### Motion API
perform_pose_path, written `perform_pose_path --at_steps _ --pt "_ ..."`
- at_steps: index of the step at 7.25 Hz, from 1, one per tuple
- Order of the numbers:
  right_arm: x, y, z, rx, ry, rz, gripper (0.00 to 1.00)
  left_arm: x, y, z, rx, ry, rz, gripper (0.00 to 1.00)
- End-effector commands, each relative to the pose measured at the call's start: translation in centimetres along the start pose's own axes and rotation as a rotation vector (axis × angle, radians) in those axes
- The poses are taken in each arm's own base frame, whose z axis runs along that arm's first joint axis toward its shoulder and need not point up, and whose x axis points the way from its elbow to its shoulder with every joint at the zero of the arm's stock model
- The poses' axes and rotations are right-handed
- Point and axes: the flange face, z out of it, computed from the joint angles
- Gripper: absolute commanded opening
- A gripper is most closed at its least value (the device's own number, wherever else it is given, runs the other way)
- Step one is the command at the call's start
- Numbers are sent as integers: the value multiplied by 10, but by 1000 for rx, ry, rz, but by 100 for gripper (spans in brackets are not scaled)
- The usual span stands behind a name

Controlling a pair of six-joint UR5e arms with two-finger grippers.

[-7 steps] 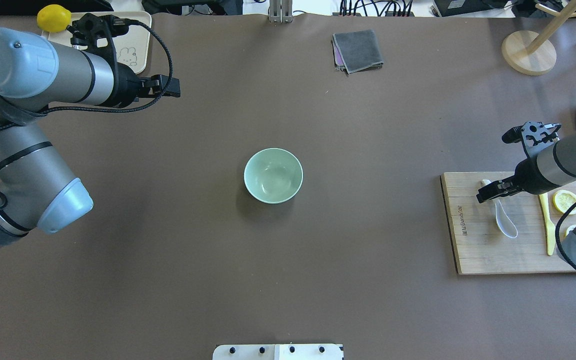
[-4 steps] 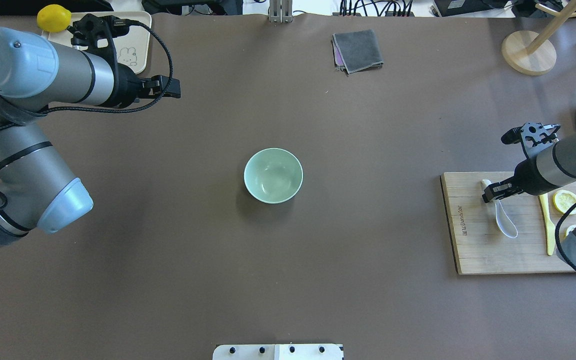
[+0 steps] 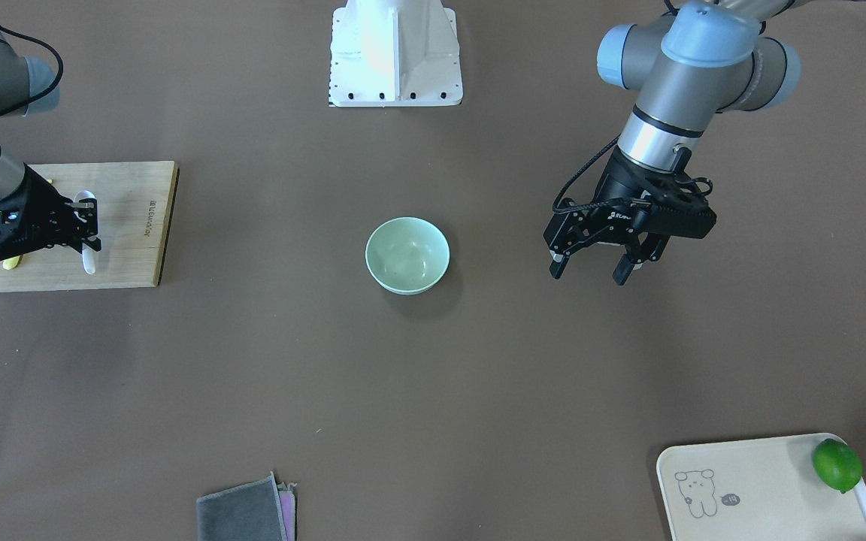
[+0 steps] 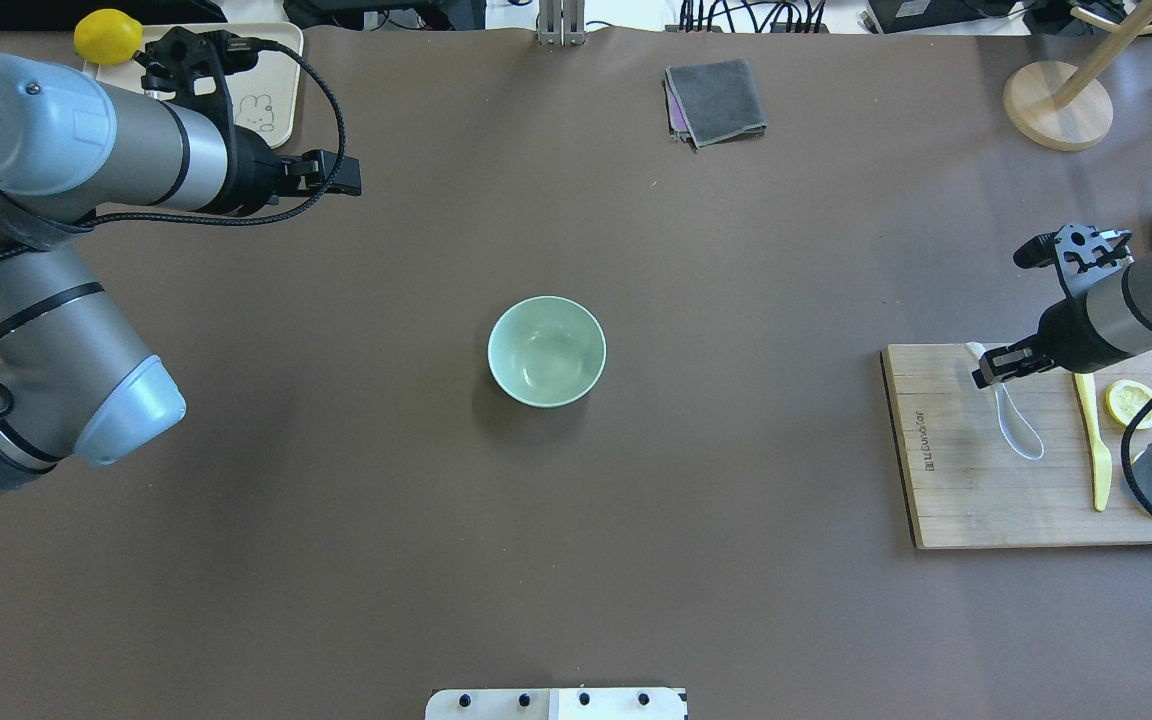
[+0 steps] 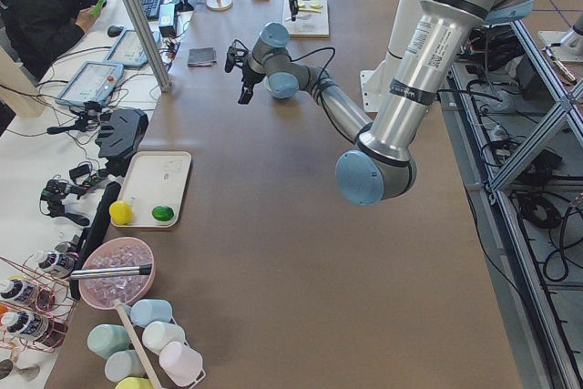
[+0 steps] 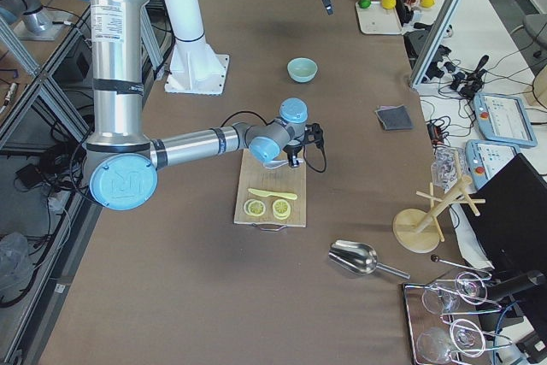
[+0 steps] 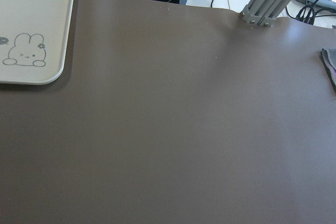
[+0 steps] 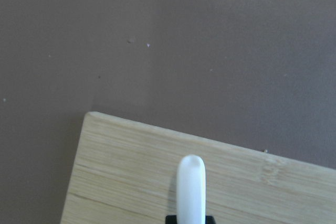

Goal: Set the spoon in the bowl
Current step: 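Grasp the white spoon handle with the right gripper and lift it, then carry the white spoon over the bowl with the right gripper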

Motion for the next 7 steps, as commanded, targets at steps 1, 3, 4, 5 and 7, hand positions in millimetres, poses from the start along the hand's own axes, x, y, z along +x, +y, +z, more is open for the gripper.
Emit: perform_pose_path --at_steps 1,3,4,5,7 --pt "-23 -38 -34 42 -28 18 0 -37 -30 -20 -61 12 112 98" --pt "-106 -112 -64 29 -9 54 0 -129 -51 -41 -83 -45 210 98" --pt "-153 -137 -79 35 -24 109 0 -166 -61 -52 -98 -61 237 98" --pt "-206 -150 -83 42 -57 133 0 -200 -68 -63 -114 -71 250 98" --pt "-326 -169 -59 107 -57 198 0 -246 -77 -69 -139 -92 256 98"
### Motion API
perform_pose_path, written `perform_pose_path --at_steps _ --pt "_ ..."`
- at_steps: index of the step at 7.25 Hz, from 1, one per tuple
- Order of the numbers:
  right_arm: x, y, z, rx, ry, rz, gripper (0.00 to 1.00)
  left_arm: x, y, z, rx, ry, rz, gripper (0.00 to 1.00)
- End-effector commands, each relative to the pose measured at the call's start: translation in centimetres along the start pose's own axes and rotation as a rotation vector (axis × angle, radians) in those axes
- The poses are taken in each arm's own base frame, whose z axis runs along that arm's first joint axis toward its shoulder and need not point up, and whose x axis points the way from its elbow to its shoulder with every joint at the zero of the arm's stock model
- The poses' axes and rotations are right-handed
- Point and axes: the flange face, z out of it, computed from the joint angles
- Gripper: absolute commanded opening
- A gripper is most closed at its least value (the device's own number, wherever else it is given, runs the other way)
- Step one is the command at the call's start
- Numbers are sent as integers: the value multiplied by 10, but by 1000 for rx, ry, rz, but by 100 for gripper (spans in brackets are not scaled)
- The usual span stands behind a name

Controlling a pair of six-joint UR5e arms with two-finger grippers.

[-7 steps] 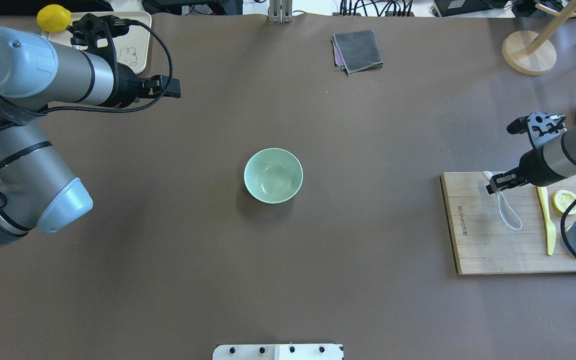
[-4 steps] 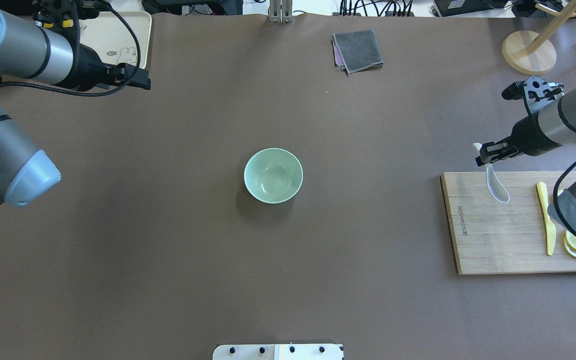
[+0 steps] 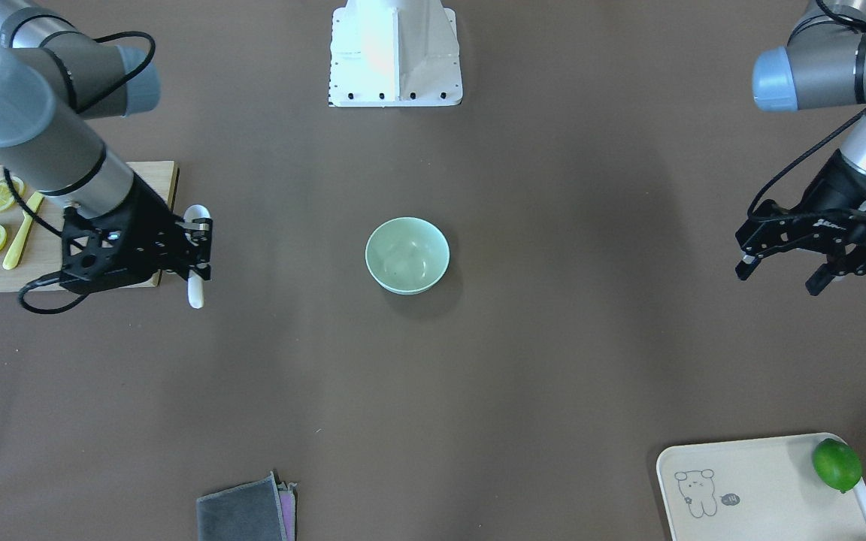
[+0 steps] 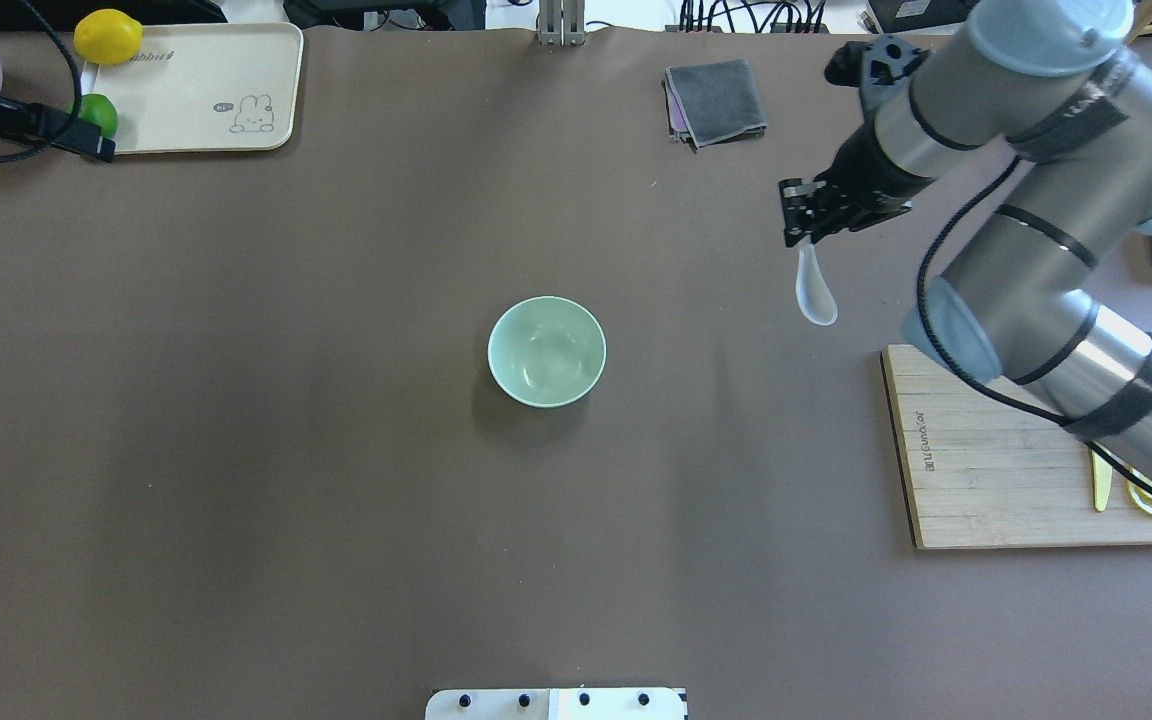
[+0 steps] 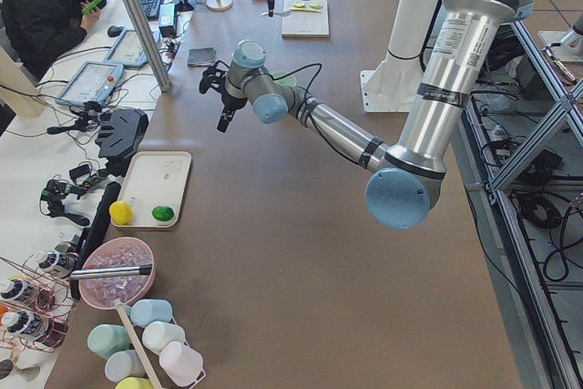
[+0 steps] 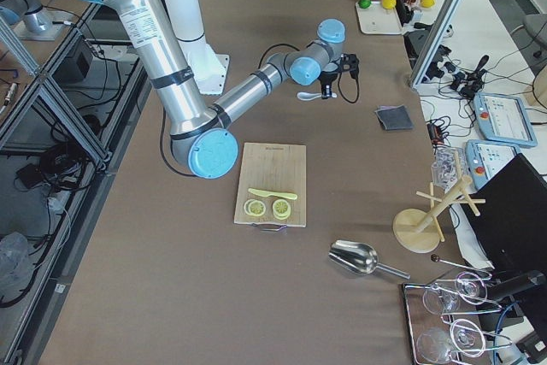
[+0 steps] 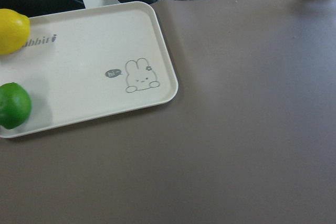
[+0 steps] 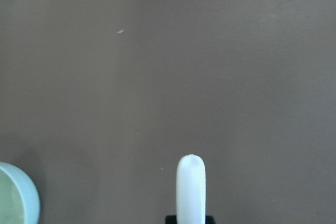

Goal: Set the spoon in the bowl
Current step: 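Carry the white spoon over the bowl with the right gripper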

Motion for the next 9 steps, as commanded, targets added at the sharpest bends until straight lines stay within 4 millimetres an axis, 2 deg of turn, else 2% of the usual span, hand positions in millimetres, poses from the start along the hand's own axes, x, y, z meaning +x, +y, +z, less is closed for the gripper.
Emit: perform_pose_path --at_steps 1,2,3,5,9 --pt "-133 4 38 71 4 76 0 -37 2 -1 -22 -13 -3 98" --pt "-166 6 57 104 25 69 0 -41 3 3 -30 -18 -9 98" --pt "-182 17 83 175 5 72 0 -46 6 7 -39 -23 -17 98" --pt "-197 34 108 190 -5 94 0 -48 7 9 -44 -25 -21 98" --pt "-218 64 126 245 14 59 0 -53 9 16 -55 -31 -29 98"
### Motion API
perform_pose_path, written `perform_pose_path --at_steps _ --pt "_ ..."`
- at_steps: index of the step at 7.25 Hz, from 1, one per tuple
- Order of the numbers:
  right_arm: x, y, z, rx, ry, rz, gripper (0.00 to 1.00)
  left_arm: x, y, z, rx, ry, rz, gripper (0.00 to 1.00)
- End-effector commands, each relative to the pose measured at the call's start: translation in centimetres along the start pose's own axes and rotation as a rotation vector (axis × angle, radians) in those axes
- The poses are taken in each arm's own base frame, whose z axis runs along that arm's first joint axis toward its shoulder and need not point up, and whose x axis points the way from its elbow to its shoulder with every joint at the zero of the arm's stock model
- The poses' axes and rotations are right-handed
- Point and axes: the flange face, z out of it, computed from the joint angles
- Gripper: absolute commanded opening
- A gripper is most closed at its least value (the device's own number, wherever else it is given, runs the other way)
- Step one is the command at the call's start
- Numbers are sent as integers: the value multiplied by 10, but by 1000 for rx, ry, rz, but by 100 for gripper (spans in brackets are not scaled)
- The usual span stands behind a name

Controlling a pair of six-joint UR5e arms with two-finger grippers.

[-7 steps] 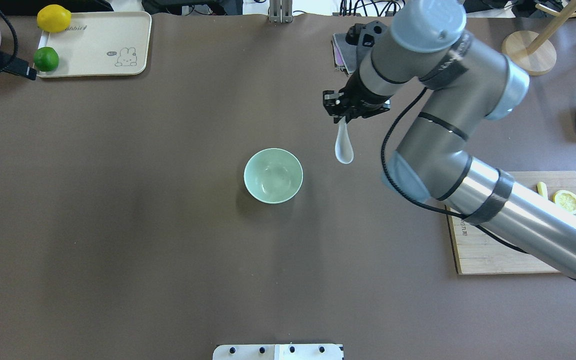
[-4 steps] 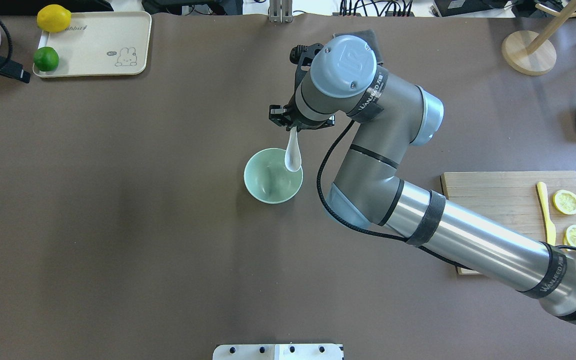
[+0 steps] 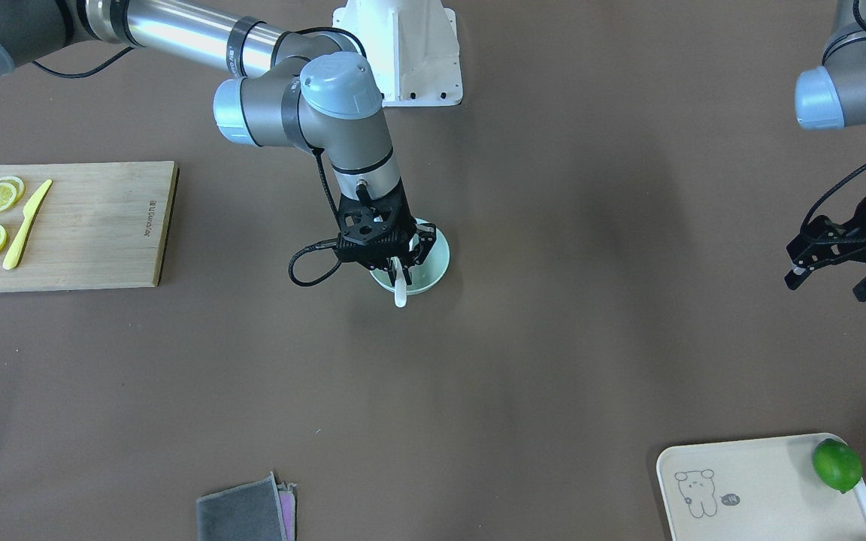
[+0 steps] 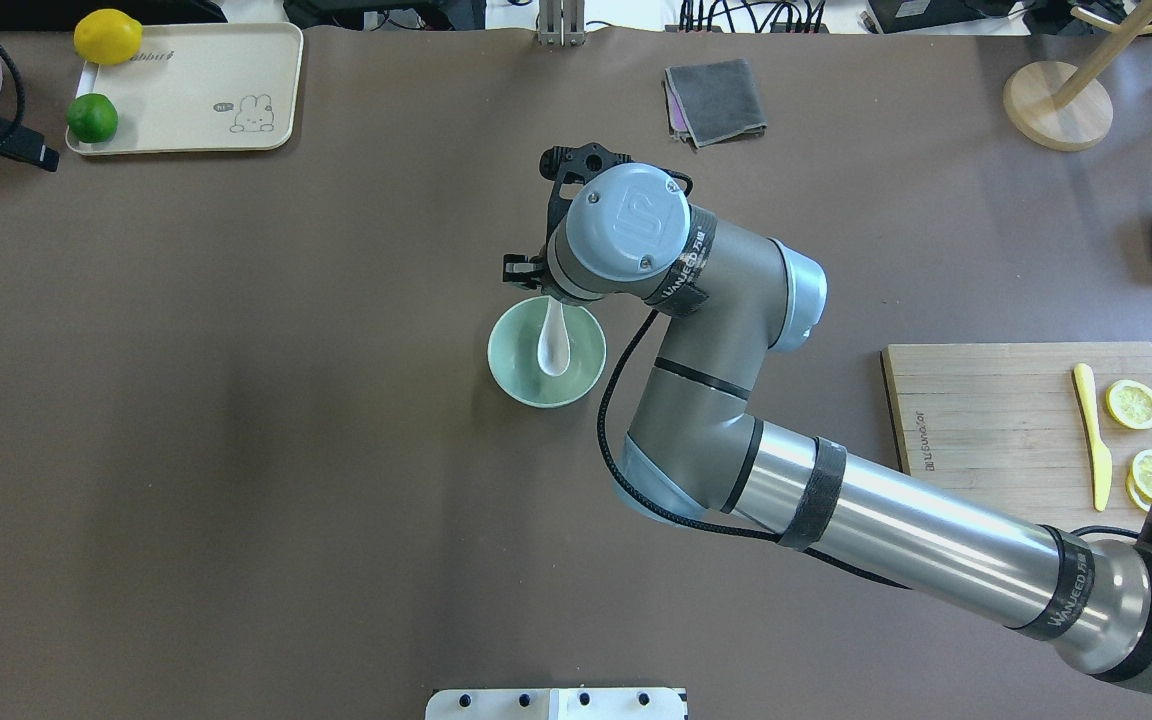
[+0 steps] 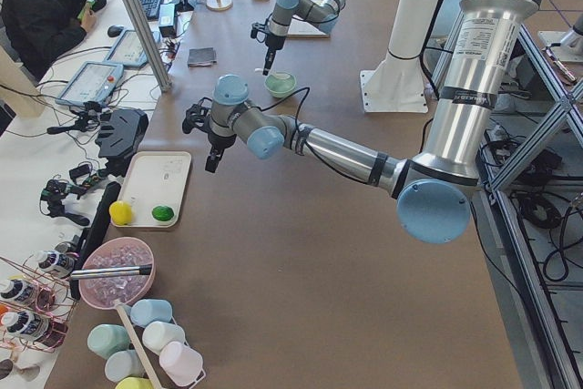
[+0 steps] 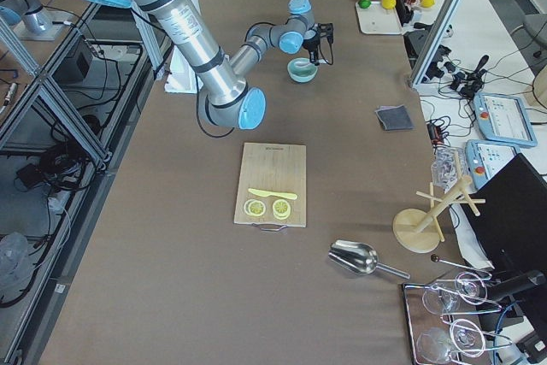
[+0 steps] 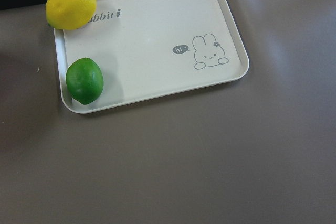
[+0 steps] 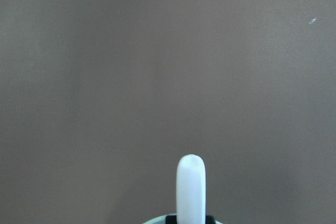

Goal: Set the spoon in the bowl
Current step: 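Lower the spoon into the bowl and open the right gripper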

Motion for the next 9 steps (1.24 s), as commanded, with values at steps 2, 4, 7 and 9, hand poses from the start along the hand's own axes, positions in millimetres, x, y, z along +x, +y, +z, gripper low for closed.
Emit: perform_pose_path --at_steps 2,4,7,9 --pt "-8 19 6 21 7 -18 0 0 -1 1 0 0 0 98" --pt "-5 19 9 22 9 -19 0 0 -1 1 0 0 0 98" --pt "0 17 20 50 7 -20 0 0 -1 2 -1 0 -1 98" --pt "-1 16 18 51 4 -14 99 0 -1 3 -5 -1 -3 98"
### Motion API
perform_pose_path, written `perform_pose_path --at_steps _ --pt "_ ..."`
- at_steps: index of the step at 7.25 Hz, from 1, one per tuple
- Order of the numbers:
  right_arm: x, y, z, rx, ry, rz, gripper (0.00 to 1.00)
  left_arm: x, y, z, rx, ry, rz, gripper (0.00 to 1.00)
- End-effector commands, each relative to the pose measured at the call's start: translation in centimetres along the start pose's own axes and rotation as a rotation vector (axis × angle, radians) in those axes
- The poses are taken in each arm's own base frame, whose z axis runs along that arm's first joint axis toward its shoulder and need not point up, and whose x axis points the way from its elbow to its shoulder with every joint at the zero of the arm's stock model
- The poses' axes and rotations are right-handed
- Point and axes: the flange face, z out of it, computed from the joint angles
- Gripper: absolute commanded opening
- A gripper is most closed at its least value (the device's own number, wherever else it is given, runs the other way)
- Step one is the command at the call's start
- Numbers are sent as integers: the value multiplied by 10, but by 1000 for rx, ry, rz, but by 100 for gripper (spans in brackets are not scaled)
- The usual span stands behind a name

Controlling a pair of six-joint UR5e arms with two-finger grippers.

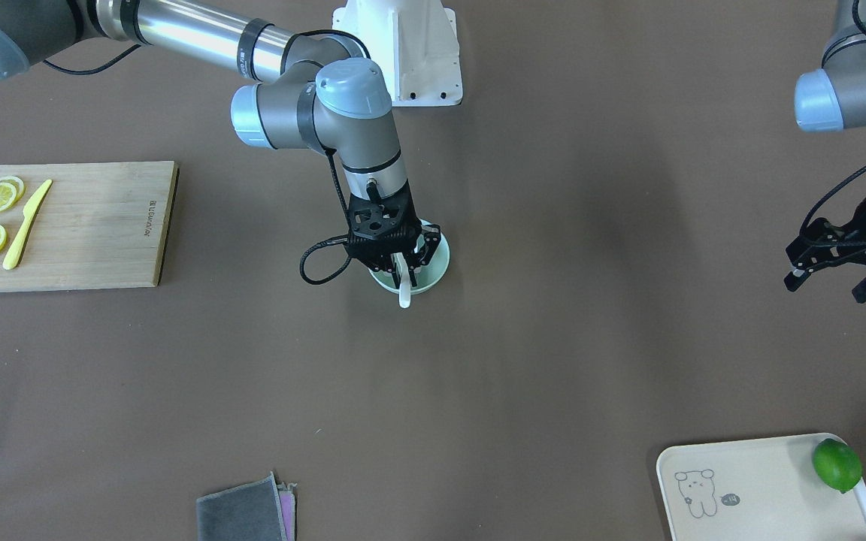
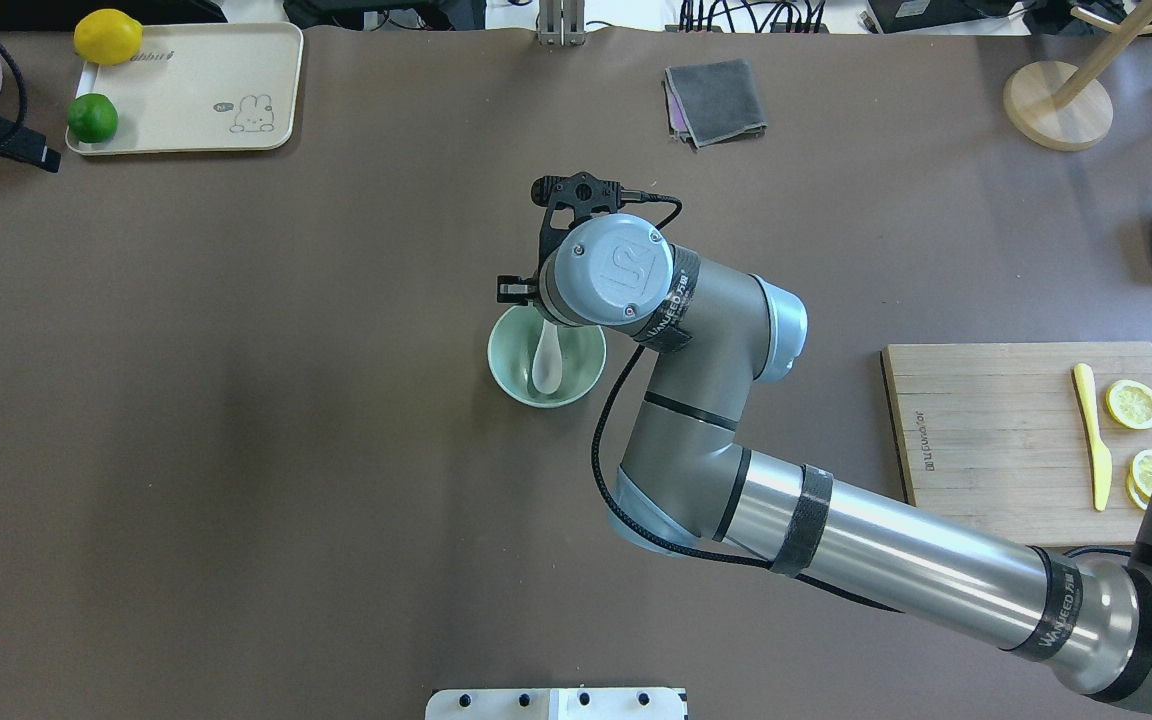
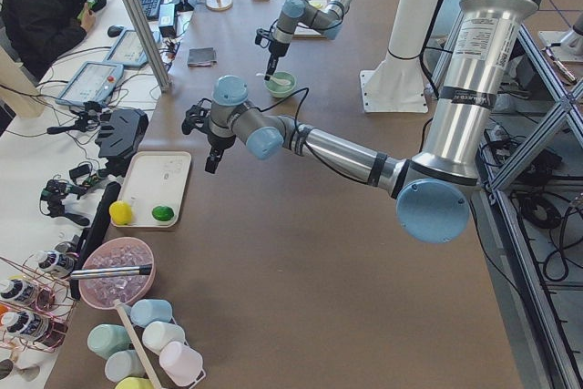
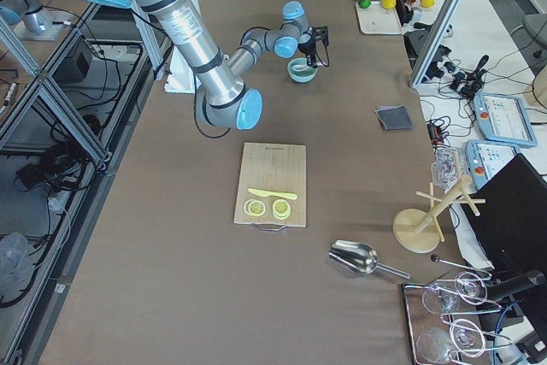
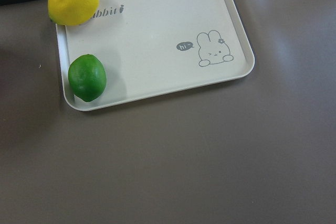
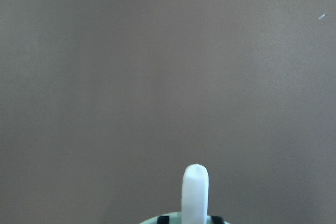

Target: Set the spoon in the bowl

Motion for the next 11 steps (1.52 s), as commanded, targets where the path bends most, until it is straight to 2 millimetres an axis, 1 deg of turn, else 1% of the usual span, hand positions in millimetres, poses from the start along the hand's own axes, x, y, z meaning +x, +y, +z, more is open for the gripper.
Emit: perform_pose_path --at_steps 1,2,3,4,5,6,7,8,9,10,11 --pt "-3 0 -4 0 -12 7 100 1 -2 1 -1 0 -1 98" --pt "-7 -7 -16 -12 -30 10 100 3 -5 0 3 2 3 98" --pt "6 -36 -37 -68 -50 36 100 5 -5 -2 17 9 18 98" --pt "36 -74 -77 -129 -33 67 100 -8 -8 -7 57 10 24 98" --pt "89 -93 -112 -139 -27 41 100 -14 -12 -14 68 6 4 98" --pt "167 -96 -139 -133 -23 -74 100 -12 -10 -19 85 11 9 98" --pt "237 -104 -160 -116 10 -185 100 -13 -10 -20 90 6 23 98" --pt "303 -120 -174 -116 62 -158 100 -24 -13 -14 127 -52 21 98" --pt "366 -134 -193 -114 100 -84 100 -41 -15 -7 166 -149 12 98" --pt "405 -141 -201 -127 116 -84 100 -55 -5 4 144 -164 -5 98" --pt "441 -148 -212 -118 150 -40 100 -61 -3 8 132 -171 -14 98"
